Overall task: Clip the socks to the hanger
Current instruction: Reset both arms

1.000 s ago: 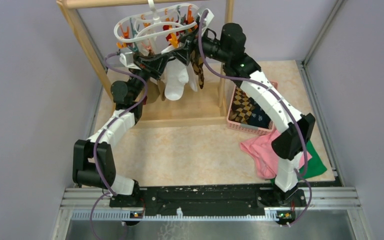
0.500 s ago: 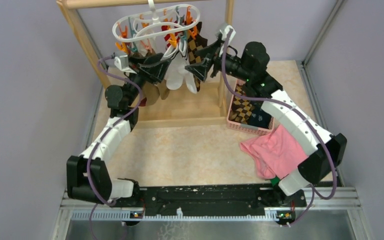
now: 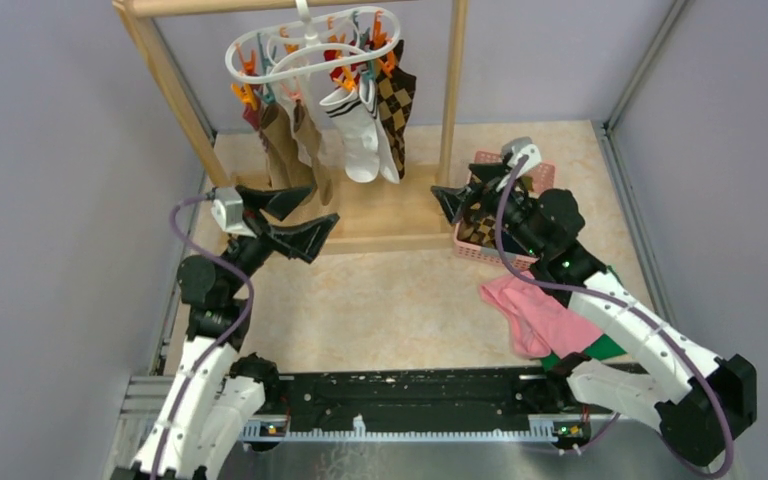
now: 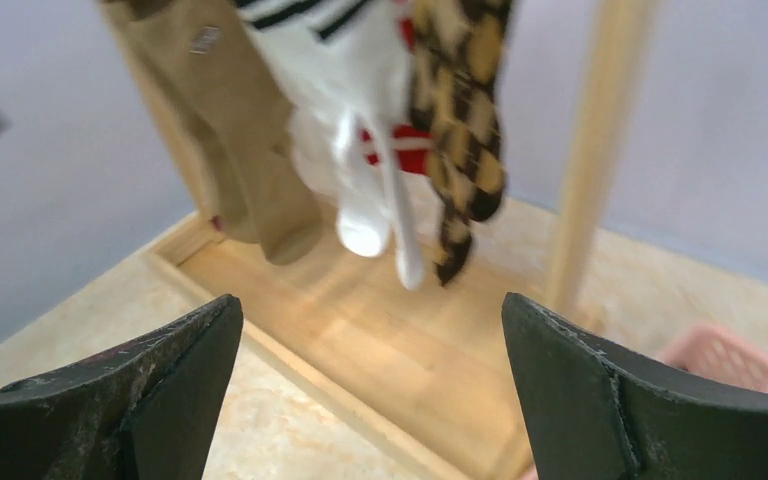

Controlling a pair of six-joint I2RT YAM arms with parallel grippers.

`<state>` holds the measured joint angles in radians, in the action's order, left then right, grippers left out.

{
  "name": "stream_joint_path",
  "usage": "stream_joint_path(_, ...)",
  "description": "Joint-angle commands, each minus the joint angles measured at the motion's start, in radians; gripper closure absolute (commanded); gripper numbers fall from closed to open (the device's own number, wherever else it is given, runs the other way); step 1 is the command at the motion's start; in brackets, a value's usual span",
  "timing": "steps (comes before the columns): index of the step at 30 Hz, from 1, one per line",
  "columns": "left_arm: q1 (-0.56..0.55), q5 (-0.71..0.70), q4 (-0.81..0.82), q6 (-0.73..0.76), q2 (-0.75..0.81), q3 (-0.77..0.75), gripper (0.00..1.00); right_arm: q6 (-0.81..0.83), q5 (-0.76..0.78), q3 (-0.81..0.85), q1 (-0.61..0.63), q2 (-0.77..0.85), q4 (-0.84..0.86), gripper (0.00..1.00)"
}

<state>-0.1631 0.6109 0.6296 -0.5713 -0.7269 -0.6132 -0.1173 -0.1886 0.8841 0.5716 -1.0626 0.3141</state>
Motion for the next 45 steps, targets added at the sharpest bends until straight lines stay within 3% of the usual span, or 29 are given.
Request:
stream_joint_path(1,0.005,0.012,-0.4,0.167,0.225,0.005,0.01,-0.142,0.351,-0.119,-0.012,0.132,-0.002,0.01)
stream_joint_path(4,0.005,-0.082,-0.676,0.291,0.342,-0.052,0.01,-0.206,0.506,-0.156,-0.012,0.211,-0.118,0.01)
stream_joint_path(8,0.005,-0.214,-0.863,0.35,0.38,-0.13,0.02,-0.303,0.715,-0.106,-0.012,0.281,-0.29,0.01)
stream_joint_path(12,0.004,-0.203,-0.803,0.275,0.313,-0.133,0.01,-0.369,0.872,-0.003,-0.012,0.273,-0.46,0.02)
stream_joint_path(20,0.005,-0.382,-0.683,0.289,0.203,-0.214,0.02,-0.295,1.098,0.125,-0.013,0.237,-0.513,0.02)
stream_joint_path(27,0.009,-0.497,-0.691,0.358,0.075,-0.341,0.01,-0.254,1.127,0.246,-0.012,0.178,-0.512,0.02)
stream_joint_path(38,0.008,-0.505,-0.84,0.486,0.166,-0.489,0.01,-0.14,1.078,0.224,-0.012,0.201,-0.345,0.02)
stream_joint_path(45,0.007,-0.598,-0.856,0.583,0.168,-0.527,0.01,-0.032,1.093,0.264,-0.012,0.198,-0.281,0.02)
